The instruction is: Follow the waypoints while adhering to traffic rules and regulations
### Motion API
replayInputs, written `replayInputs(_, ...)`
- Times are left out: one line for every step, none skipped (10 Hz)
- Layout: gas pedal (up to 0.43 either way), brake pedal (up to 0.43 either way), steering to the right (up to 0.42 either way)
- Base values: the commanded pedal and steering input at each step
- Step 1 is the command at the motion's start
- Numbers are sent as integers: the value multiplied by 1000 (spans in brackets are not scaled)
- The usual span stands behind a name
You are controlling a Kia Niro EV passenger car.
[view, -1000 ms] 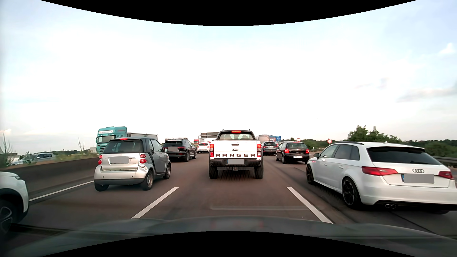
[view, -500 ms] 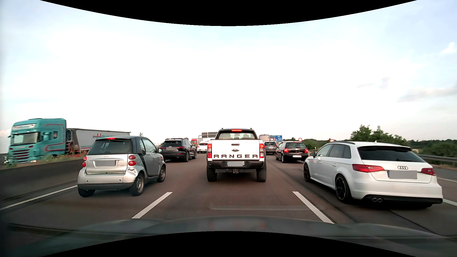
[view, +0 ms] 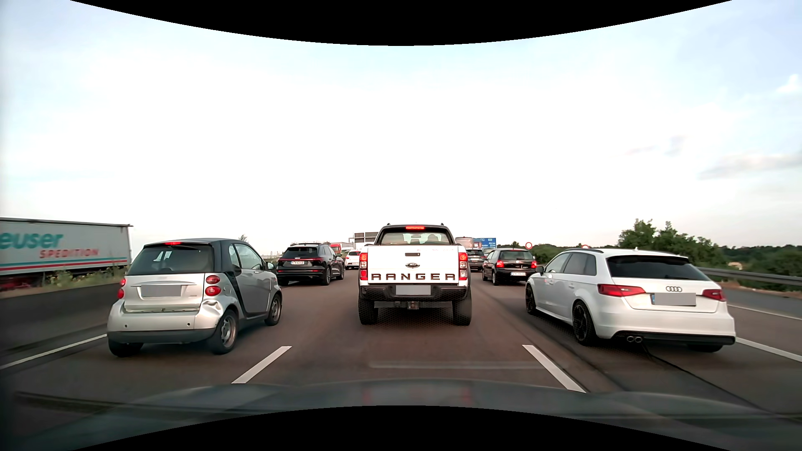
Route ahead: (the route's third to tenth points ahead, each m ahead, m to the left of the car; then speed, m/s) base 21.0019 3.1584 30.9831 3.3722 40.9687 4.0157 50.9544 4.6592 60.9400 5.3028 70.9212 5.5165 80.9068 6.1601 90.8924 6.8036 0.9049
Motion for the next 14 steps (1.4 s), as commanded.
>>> replayInputs(0, 110, -6)
replayInputs(0, 98, -7)
replayInputs(0, 98, -6)
replayInputs(0, 98, -6)
replayInputs(0, 98, -7)
replayInputs(0, 104, -7)
replayInputs(0, 98, -7)
replayInputs(0, 98, -7)
replayInputs(0, 104, -7)
replayInputs(0, 104, -7)
replayInputs(0, 104, -6)
replayInputs(0, 104, -7)
replayInputs(0, 110, -7)
replayInputs(0, 110, -7)
